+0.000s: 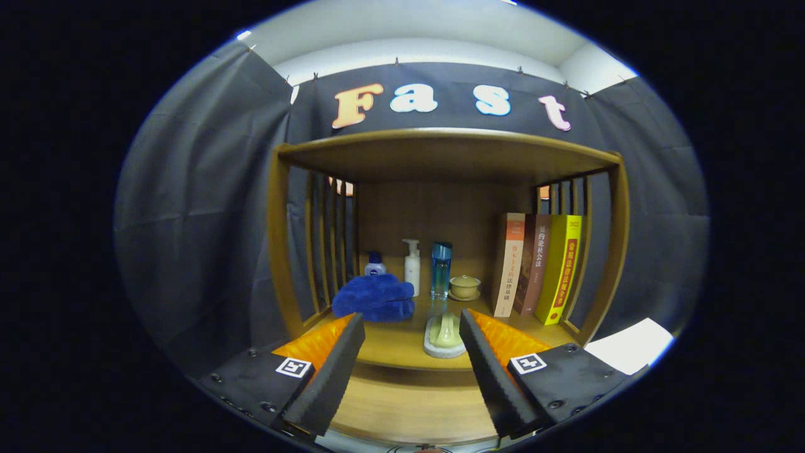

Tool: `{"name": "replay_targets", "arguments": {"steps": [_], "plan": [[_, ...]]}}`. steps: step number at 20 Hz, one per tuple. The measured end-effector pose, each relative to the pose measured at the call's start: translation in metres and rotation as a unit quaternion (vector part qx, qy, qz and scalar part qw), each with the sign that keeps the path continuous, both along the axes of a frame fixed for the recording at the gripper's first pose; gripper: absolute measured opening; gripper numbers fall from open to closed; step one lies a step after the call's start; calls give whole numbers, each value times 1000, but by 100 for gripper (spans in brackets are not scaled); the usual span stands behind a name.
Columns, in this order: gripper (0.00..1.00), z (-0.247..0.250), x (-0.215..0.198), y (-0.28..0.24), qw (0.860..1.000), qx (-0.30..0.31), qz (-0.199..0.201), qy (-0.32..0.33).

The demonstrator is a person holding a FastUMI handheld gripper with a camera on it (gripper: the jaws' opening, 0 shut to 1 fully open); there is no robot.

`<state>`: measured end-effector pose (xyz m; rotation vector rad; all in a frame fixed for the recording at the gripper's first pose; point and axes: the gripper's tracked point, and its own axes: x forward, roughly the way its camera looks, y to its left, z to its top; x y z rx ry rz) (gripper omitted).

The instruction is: Pull open the drawer, take out the items inside it, and place them on the countertop above the cabinet.

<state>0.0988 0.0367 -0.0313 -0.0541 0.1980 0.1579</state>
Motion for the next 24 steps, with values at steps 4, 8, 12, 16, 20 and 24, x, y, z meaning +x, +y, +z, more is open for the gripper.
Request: {"name": "replay_targets", "arguments": {"steps": [4,8,12,16,20,24], "plan": [[99,-19,-69,-4,1000,-2,-8,-27],[98,-24,-111,-8,997,-36,-20,-63],[97,-56,-142,-12,997,-35,-30,-56],[97,-96,-148,-31,998,-30,-47,-42],[97,-133,-147,-39,999,-17,-47,-14],[97,-172,-135,-51,998,-6,-60,17]]}}
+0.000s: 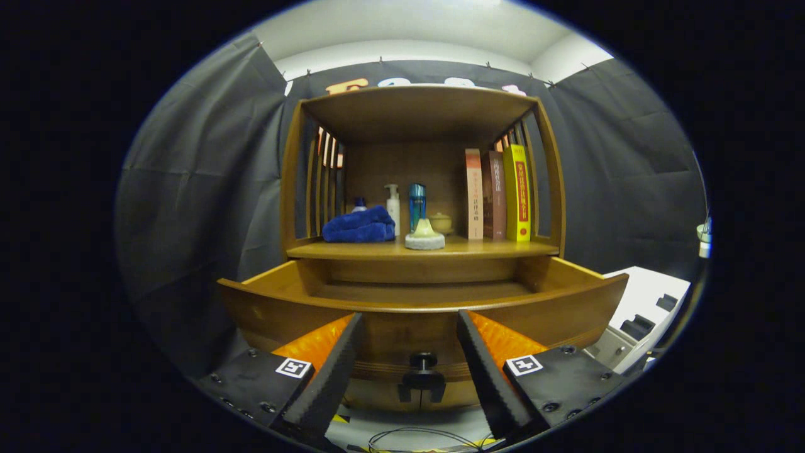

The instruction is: Pull open the drawer, take out the items inside it, and place them on the countertop above the cabinet.

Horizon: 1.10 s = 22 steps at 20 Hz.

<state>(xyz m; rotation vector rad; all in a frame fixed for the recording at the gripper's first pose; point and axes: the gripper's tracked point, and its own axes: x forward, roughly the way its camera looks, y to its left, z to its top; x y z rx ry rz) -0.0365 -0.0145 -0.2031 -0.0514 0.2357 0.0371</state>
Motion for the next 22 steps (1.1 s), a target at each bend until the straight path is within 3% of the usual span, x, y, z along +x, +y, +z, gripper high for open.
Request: {"name": "replay_targets", "arguments": {"steps": [4,10,22], "plan": [[97,-17,6,-17,1000,8,-26,8],[97,-19,18,-15,1000,4,-23,10],[97,-37,109,-14,1000,-1,-24,18]]}}
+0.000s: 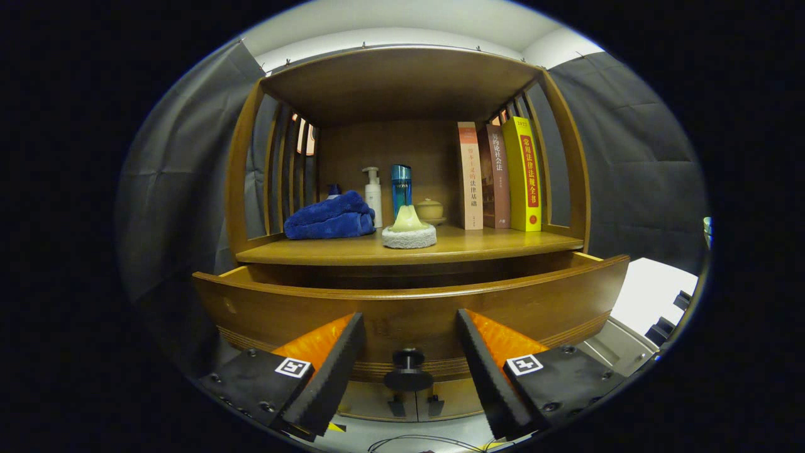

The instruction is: Pull open the drawer, take out the items inside it, and place them on the countertop above the cabinet.

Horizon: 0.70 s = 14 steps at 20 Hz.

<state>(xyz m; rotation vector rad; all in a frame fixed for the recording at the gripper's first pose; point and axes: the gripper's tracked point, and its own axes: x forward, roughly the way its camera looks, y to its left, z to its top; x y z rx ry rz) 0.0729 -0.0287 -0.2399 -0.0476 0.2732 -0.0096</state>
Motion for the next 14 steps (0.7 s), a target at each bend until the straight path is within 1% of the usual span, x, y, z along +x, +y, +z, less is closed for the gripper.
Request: {"name": "replay_targets", "arguments": {"steps": [9,14], "plan": [[97,-22,51,1,1000,5,-2,3],[97,-27,61,0,1000,4,-2,4]]}}
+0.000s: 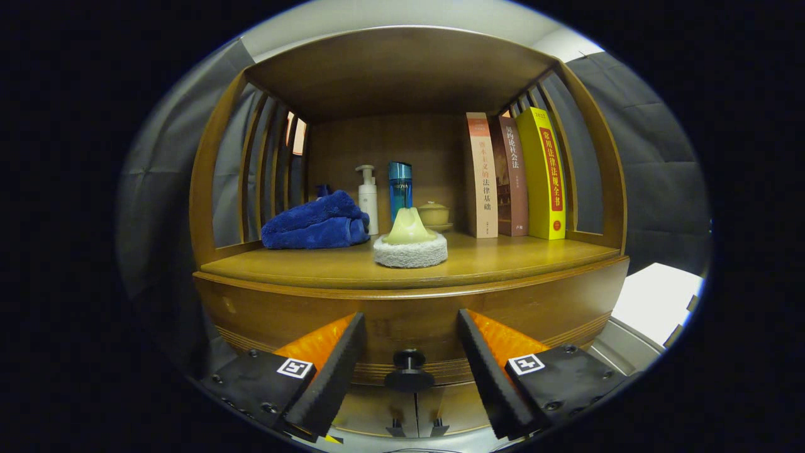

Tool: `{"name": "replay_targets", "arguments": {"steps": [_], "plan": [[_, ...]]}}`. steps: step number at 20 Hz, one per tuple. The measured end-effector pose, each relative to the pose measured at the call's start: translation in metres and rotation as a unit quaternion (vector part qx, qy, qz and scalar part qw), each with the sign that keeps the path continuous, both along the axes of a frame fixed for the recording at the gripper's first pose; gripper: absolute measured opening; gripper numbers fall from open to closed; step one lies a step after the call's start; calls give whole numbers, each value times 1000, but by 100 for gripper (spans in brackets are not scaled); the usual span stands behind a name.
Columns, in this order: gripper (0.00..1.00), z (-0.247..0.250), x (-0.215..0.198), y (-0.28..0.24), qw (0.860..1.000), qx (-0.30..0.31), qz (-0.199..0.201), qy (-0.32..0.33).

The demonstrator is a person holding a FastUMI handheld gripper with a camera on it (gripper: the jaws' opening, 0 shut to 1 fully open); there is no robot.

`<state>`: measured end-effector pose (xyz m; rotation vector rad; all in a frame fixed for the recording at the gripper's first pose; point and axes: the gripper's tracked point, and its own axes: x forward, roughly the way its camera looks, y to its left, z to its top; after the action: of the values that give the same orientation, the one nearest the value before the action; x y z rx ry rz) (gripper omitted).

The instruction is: Pull open the drawer, take out the items inside it, and place them on the countertop above the cabinet.

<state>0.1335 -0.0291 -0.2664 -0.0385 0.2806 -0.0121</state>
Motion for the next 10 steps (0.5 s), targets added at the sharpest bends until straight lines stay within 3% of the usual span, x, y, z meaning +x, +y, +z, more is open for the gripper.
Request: {"name": "replay_targets", "arguments": {"steps": [6,10], "plan": [[97,10,-3,-6,1000,-13,-8,-5],[97,67,-31,-1,999,-14,-9,-32]]}}
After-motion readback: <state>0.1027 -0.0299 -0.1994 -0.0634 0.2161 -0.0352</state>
